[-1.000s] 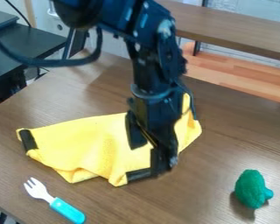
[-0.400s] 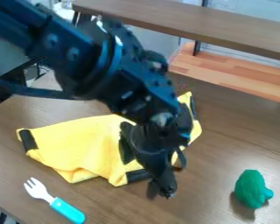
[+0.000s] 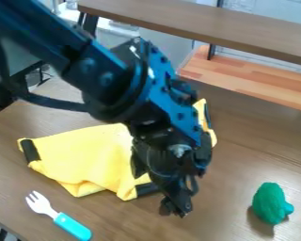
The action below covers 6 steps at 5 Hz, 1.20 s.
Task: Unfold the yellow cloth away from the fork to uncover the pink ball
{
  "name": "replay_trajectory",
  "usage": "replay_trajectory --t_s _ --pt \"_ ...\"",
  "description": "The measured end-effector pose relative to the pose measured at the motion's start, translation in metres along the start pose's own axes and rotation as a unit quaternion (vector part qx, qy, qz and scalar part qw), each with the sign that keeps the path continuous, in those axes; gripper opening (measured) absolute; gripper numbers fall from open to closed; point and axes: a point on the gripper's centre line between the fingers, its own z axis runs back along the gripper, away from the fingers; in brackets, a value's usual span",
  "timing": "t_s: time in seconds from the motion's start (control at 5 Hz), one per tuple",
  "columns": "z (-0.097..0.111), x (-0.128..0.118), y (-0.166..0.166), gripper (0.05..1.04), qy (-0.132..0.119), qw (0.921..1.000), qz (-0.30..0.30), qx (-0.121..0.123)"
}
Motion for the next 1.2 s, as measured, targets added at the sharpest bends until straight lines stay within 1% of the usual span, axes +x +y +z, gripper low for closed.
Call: replay_trajectory --t_s 0.2,0.6,0.8,1.0,1.2 --pt "-0.014 0.004 -0.002 1.000 0.011 0.9998 -0.001 0.014" --pt "-0.033 0.006 -0.002 1.000 0.028 0.9988 -0.001 0.040" --pt "-0.040 0.018 0.000 1.000 0.026 0.9980 0.005 0.058" --pt "-0.048 0.030 0.006 0.948 0.030 0.9970 0.022 0.068" --pt "-0.051 0.031 0.006 0.625 0.045 0.9964 0.028 0.066"
